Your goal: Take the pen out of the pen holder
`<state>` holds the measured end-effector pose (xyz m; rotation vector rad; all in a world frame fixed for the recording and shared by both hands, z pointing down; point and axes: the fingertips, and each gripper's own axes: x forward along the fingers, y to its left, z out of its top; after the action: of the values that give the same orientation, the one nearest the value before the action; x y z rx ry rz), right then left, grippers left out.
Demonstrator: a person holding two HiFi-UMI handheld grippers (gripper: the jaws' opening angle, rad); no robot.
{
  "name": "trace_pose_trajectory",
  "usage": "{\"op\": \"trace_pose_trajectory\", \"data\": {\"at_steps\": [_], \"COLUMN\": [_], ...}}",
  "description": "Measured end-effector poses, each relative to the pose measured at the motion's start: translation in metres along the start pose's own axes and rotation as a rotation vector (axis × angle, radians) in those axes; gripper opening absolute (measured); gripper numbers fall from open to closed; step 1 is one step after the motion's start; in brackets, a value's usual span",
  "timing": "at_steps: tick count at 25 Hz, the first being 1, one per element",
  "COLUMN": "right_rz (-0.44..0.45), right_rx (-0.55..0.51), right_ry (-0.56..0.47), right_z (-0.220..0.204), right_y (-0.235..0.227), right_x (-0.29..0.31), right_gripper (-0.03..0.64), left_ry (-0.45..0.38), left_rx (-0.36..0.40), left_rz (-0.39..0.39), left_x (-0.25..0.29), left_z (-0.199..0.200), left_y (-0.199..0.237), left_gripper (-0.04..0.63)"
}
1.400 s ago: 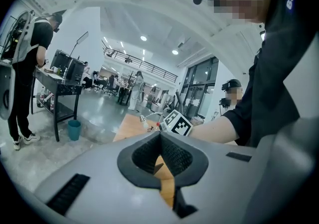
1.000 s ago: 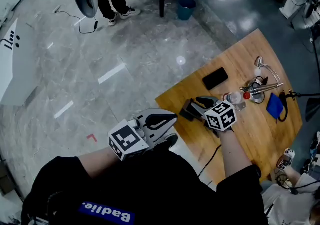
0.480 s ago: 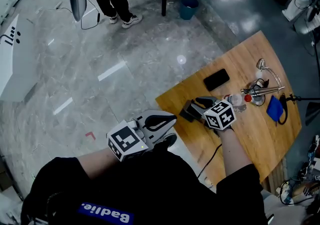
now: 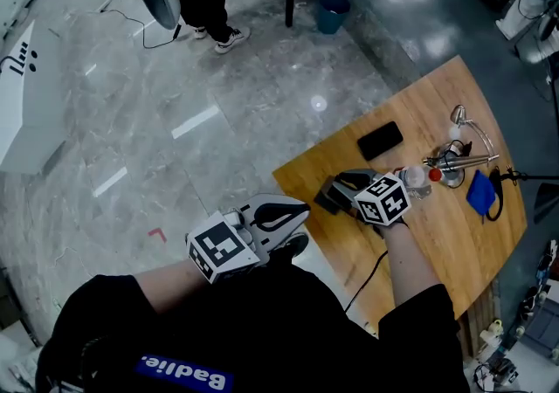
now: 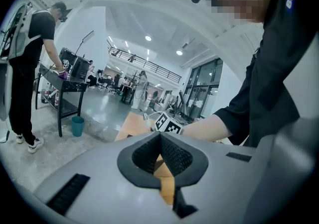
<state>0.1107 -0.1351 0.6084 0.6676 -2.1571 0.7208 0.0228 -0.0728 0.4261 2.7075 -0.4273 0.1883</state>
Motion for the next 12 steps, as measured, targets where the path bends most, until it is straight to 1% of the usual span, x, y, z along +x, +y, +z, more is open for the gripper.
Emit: {"op": "trace_pose_trajectory", "data": {"at_steps": [4,12], "right_rz": [0.005,0.004], "right_rx": [-0.008,-0.006], "right_ry": [0.005,-0.003], "right_z": [-0.0001,0.0035], "right_y": [0.0,0.0012], "right_x": [0.0007,-0.0059], "right_gripper": [0.062,0.052], "left_ry": [0.002,0.003], "left_rx": [0.0,0.005], "left_rz": [0.003,0.0], "left_x": [0.001,-0.0004], "left_z": [0.0002,0.0007], "left_y": [0.0001,-0.0009], "left_gripper": [-0.002,-0.002]}}
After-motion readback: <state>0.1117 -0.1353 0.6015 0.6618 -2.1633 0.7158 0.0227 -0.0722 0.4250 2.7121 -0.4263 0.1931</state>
